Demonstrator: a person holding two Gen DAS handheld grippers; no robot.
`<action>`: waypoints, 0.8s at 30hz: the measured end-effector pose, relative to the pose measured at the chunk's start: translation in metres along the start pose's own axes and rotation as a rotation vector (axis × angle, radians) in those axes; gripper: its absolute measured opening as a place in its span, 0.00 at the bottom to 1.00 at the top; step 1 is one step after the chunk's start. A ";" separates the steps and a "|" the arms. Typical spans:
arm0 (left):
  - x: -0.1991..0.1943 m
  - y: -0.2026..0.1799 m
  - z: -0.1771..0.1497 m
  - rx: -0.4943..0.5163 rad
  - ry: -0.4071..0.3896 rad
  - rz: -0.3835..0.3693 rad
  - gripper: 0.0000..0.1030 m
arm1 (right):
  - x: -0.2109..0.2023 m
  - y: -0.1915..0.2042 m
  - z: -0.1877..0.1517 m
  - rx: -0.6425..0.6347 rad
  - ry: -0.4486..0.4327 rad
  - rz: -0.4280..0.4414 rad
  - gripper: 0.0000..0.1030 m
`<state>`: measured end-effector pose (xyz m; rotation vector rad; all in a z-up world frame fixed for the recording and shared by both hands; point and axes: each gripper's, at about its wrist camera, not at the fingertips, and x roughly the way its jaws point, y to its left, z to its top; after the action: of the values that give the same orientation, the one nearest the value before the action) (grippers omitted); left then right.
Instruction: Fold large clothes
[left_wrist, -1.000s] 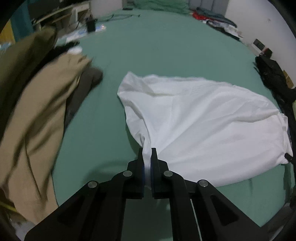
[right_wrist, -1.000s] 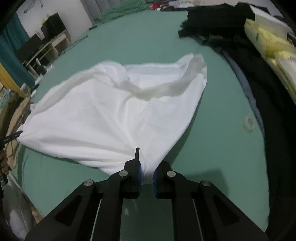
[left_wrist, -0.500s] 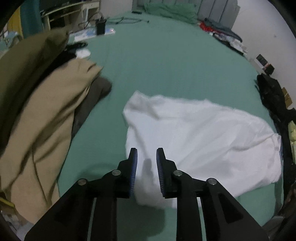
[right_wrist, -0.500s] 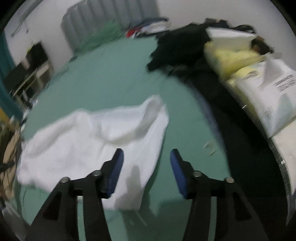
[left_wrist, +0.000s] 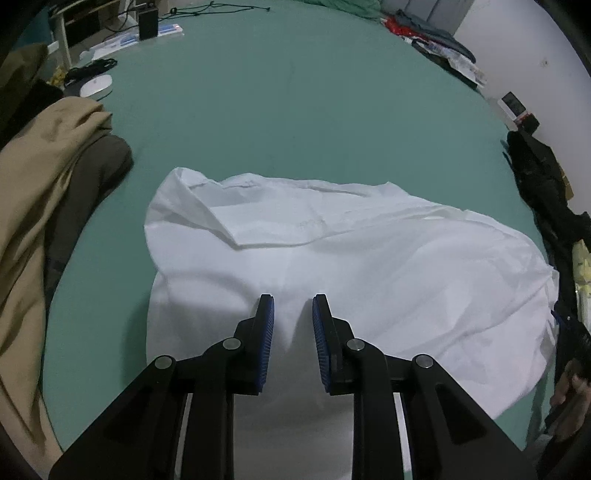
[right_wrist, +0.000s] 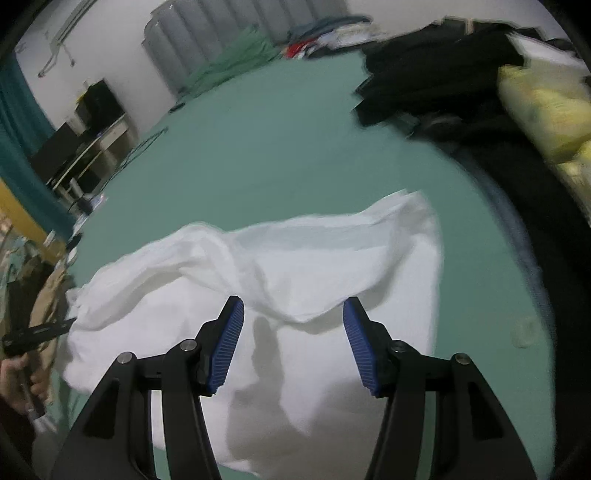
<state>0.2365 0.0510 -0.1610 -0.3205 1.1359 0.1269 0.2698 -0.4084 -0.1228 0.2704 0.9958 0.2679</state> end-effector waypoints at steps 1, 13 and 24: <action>0.004 0.001 0.003 0.007 -0.001 0.008 0.22 | 0.007 0.004 0.001 -0.014 0.010 -0.007 0.54; 0.027 0.005 0.053 0.066 -0.028 0.092 0.22 | 0.059 0.014 0.052 -0.078 0.047 -0.062 0.09; 0.029 0.010 0.072 0.070 -0.140 0.219 0.00 | 0.076 0.024 0.084 -0.223 0.040 -0.227 0.50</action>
<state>0.3086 0.0815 -0.1615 -0.1222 1.0314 0.2979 0.3786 -0.3687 -0.1307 -0.0514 1.0165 0.1757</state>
